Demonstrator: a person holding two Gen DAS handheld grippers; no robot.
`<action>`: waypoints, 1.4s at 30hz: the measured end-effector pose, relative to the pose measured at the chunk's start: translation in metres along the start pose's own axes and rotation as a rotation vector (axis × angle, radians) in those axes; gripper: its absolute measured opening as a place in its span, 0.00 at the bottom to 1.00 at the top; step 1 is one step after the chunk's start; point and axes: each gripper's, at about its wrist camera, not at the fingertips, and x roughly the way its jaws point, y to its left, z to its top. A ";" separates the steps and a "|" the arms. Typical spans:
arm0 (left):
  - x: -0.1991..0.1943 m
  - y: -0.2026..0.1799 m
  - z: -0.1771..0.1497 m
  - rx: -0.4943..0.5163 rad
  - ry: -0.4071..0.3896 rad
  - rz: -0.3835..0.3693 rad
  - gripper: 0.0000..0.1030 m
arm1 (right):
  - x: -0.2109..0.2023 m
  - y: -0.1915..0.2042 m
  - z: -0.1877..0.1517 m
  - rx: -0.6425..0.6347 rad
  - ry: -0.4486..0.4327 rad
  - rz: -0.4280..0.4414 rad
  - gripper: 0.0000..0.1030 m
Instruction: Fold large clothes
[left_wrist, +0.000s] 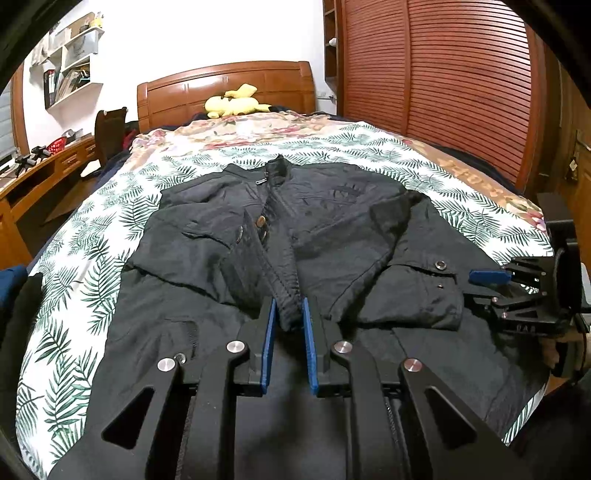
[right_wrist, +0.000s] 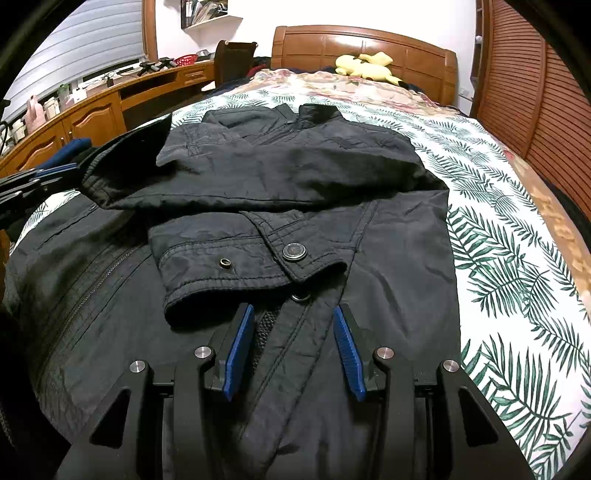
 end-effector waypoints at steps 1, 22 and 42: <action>-0.002 0.002 0.000 -0.001 -0.003 0.001 0.16 | 0.000 0.000 0.000 0.000 0.000 0.000 0.45; -0.033 0.039 -0.029 -0.006 -0.020 0.026 0.74 | -0.003 0.000 0.000 -0.002 -0.011 -0.012 0.45; -0.089 0.093 -0.092 -0.097 0.029 0.092 0.57 | -0.073 -0.010 -0.064 0.070 0.020 -0.096 0.49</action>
